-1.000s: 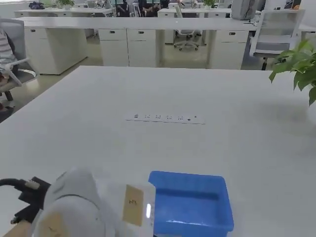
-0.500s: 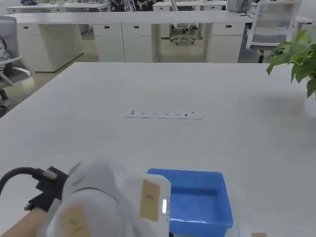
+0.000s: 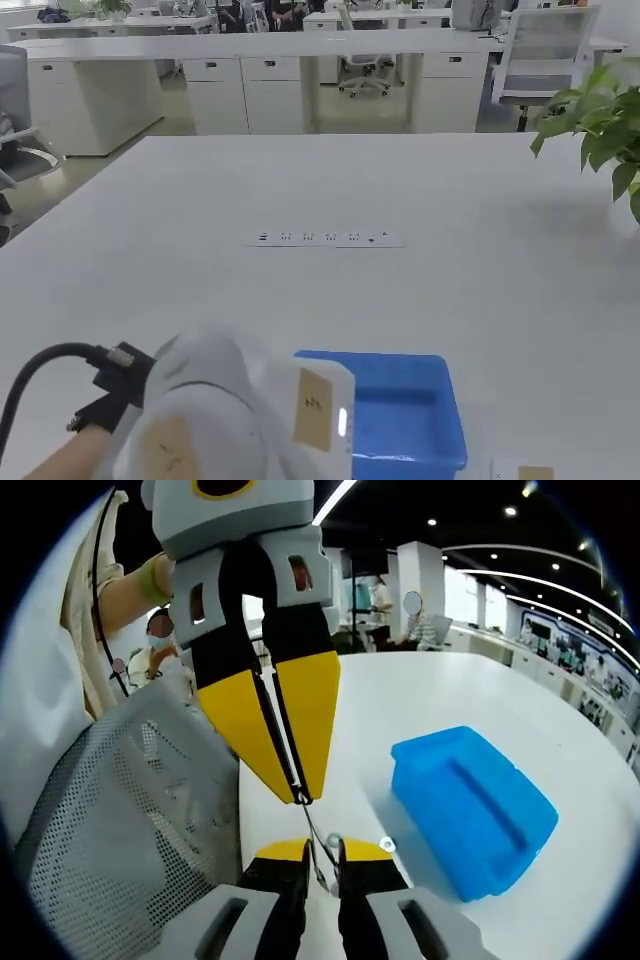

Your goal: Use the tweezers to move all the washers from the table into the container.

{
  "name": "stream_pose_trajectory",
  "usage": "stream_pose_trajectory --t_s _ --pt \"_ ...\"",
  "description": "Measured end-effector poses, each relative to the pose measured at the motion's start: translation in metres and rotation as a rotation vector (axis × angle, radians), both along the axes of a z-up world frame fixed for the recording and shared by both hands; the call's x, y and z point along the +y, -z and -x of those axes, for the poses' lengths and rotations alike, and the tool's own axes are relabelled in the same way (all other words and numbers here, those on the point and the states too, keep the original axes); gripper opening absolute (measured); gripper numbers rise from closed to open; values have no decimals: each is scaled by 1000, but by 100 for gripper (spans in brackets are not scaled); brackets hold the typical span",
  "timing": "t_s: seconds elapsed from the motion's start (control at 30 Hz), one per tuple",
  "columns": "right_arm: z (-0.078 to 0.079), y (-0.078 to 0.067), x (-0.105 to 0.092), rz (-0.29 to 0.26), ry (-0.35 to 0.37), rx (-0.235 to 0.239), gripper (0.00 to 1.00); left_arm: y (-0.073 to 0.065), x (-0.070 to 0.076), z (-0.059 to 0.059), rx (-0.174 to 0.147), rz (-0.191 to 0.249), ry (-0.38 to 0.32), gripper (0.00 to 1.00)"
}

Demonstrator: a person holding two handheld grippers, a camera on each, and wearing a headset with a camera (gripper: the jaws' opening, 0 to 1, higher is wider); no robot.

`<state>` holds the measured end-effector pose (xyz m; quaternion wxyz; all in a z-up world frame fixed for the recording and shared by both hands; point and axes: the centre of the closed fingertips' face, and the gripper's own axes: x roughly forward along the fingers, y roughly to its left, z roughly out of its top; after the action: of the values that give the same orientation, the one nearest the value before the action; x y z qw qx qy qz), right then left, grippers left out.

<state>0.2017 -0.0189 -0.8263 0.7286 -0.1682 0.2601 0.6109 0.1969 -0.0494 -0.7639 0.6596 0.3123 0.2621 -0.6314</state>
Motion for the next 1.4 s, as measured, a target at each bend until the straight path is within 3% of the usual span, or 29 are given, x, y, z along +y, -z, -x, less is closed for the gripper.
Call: stream_pose_trajectory --t_s 0.03,0.07,0.2,0.3,0.37,0.43,0.53,0.63,0.73,0.8,0.9,0.93,1.0,1.13,1.2,1.4 --pt "0 1 0 1 -4 -2 5 0 -1 -1 3 4 -8 0" --pt "-1 1 -1 3 -3 -12 5 0 -2 -2 29 20 -50 0" --pt "-4 2 -4 0 3 -7 3 -2 -2 -9 50 77 -144 0" --pt "-7 2 -4 -24 43 45 3 -5 2 -9 87 151 -238 2" --pt "-10 2 -5 -38 70 72 3 -2 9 -8 112 178 -298 6" --pt "-14 2 -7 -49 103 101 3 0 17 -10 104 203 -368 13" --pt "-16 2 -8 -74 135 154 2 7 34 -4 178 277 -537 25" --pt "-21 3 -12 -91 171 211 2 11 50 -1 212 350 -668 37" --pt "-24 4 -15 -106 199 264 3 16 67 2 187 391 -755 50" --pt "-27 4 -17 -112 215 292 3 15 72 5 171 438 -784 60" --pt "-29 3 -19 -112 219 317 3 16 79 6 128 474 -817 70" --pt "-30 2 -20 -113 220 324 3 18 80 6 120 472 -829 72" --pt "-31 -1 -21 -123 227 357 3 18 87 1 64 461 -859 77" --pt "-36 -18 -21 -184 242 414 3 21 93 -7 41 447 -903 81" --pt "-41 -28 -23 -208 245 418 3 27 97 -9 29 414 -910 82" --pt "-59 -48 -33 -227 272 386 3 29 99 -11 16 406 -908 83"
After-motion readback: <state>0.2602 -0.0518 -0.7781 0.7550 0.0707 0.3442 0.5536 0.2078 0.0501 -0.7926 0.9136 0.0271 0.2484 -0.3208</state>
